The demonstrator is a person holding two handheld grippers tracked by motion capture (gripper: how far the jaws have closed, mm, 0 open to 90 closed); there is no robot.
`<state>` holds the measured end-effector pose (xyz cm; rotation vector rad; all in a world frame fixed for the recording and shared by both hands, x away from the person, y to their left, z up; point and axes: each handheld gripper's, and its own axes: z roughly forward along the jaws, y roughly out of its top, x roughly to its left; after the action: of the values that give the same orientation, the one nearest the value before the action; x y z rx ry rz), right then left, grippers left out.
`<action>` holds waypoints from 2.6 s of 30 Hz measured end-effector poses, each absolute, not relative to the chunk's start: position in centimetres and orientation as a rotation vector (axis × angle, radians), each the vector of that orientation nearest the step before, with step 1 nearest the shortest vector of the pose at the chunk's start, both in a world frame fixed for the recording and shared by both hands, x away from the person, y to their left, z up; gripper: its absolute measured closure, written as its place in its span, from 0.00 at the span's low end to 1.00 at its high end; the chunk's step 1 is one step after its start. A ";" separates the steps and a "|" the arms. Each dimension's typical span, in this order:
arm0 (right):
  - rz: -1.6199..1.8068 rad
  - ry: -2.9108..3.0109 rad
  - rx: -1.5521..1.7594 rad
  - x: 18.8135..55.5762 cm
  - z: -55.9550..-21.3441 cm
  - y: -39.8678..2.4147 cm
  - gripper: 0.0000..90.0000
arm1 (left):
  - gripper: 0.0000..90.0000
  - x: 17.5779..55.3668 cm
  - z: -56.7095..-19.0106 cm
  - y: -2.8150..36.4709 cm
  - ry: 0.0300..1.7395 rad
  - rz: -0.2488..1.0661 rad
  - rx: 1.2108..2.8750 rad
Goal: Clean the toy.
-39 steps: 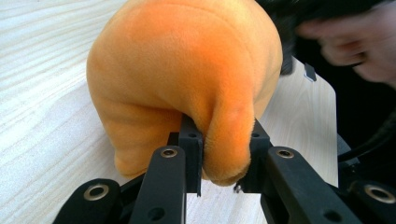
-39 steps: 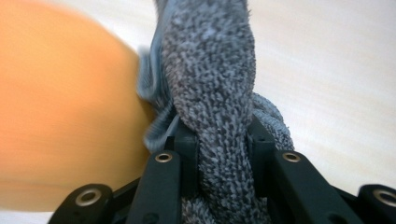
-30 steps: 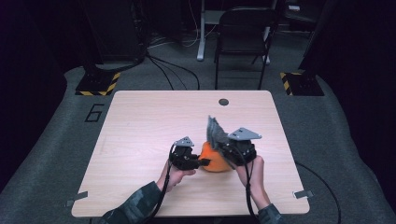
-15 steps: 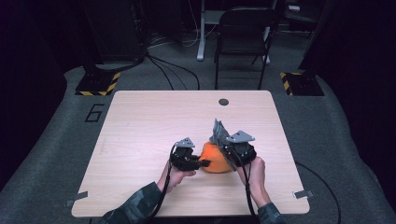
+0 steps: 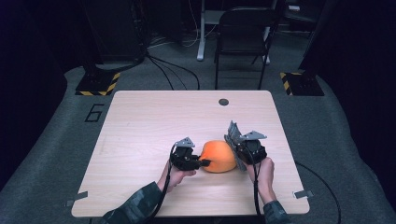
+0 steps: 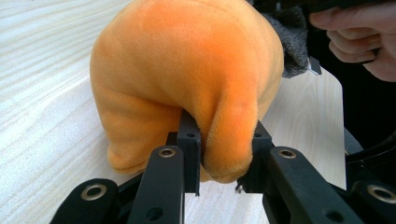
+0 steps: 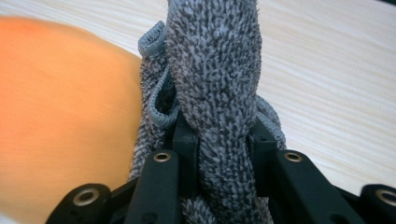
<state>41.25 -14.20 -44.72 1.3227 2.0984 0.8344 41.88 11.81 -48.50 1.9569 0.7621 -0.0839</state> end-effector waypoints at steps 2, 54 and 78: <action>0.811 2.092 1.349 41.5 -45.3 -14.4 0.79 | 0.83 41.9 -48.5 11.8 0.763 -0.084 1.956; 0.781 2.145 1.207 40.3 -43.3 -11.4 0.82 | 0.17 41.2 -48.8 11.8 0.300 0.513 2.152; 0.825 2.163 1.218 40.4 -42.9 -12.2 0.81 | 0.64 41.2 -51.0 10.4 0.186 0.662 2.160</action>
<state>40.38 -12.20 -42.89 1.2183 2.1631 0.8249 41.19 10.45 -51.04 2.1598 0.1856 0.6620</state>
